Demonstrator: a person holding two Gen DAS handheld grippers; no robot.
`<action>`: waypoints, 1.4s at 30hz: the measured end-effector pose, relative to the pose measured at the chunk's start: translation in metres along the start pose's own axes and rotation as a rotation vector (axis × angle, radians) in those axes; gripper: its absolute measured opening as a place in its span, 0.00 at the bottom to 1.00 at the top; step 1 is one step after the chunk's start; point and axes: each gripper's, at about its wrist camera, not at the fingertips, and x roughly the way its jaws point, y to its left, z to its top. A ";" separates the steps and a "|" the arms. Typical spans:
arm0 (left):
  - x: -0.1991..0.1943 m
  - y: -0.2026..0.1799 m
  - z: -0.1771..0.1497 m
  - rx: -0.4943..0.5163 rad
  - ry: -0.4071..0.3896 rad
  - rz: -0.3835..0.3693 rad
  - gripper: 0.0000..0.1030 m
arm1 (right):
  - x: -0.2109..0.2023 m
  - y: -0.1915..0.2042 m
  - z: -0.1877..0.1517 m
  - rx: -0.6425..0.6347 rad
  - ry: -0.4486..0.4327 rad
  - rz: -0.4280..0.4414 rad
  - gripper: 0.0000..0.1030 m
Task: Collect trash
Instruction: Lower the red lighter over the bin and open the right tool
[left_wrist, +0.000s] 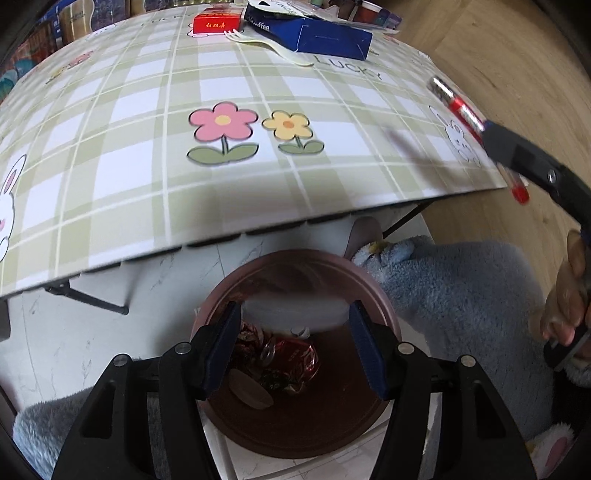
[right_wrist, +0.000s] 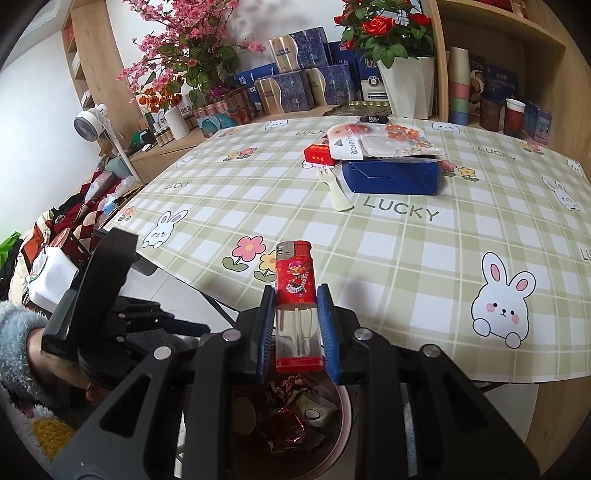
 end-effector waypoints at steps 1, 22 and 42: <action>0.000 0.000 0.002 0.001 -0.005 -0.007 0.61 | 0.000 0.000 0.000 0.001 0.000 -0.001 0.26; -0.101 0.034 -0.022 -0.121 -0.354 0.040 0.86 | -0.007 0.027 -0.003 -0.043 0.019 0.009 0.26; -0.179 0.076 -0.065 -0.217 -0.533 0.252 0.93 | 0.037 0.070 -0.028 -0.066 0.206 0.079 0.26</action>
